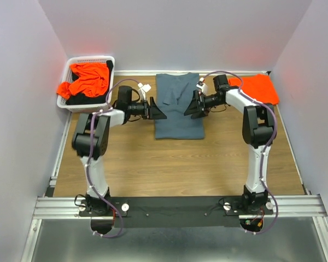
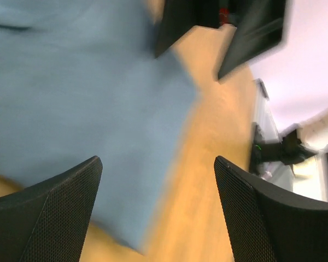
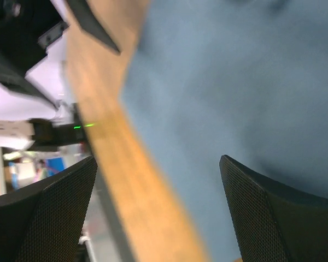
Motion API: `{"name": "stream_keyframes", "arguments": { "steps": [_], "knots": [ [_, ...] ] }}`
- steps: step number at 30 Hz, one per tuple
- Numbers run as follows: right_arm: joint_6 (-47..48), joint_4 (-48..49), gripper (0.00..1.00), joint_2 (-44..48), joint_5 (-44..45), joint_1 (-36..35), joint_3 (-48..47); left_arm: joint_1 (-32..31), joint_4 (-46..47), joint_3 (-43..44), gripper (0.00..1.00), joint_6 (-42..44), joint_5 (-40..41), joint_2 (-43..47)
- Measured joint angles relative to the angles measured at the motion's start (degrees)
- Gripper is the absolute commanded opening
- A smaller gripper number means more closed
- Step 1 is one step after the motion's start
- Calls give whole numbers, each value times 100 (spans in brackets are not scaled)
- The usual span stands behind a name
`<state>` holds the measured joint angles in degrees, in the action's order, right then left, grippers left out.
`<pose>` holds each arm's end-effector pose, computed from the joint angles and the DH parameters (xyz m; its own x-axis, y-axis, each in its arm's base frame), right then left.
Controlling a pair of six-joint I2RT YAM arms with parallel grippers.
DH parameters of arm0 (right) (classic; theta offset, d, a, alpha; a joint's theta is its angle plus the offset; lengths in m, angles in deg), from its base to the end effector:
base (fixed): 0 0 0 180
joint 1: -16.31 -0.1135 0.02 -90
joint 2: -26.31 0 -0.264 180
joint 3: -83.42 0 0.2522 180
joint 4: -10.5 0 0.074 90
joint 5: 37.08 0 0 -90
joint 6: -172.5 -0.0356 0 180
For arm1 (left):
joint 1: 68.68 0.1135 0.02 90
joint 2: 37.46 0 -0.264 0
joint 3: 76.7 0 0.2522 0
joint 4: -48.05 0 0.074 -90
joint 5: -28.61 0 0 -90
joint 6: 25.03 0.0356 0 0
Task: Fold and stack the t-shirts
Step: Fold the tshirt
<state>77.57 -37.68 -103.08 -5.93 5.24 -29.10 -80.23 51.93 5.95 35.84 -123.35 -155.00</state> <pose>0.4533 0.1197 0.1606 -0.9255 -0.1358 -0.3536 -0.3755 0.4517 0.8093 0.4118 -0.1162 0.1566 -0.8475 -0.0604 -0.5273 0.4839 0.3202 -0.8144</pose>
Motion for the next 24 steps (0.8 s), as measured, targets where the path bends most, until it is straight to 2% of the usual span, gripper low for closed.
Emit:
{"name": "stream_keyframes", "arguments": {
  "steps": [4,7,11,14,19,24],
  "knots": [
    [-389,208,100,1294,-192,-109,1182,-415,90,-1032,91,33,-39,1484],
    [-503,376,100,1810,-374,-315,1709,-798,238,-1550,91,44,-48,1934],
    [-629,573,100,1711,-553,-542,2173,-1038,232,-1792,91,39,-44,1620],
    [-728,684,100,1274,-570,-570,2437,-1049,238,-1714,91,46,-31,1134],
    [-704,809,100,748,-713,-492,2527,-850,363,-1615,91,-7,-234,330],
    [-608,931,100,688,-1036,-260,2677,-544,592,-1729,89,-9,-380,321]
  ]
}}
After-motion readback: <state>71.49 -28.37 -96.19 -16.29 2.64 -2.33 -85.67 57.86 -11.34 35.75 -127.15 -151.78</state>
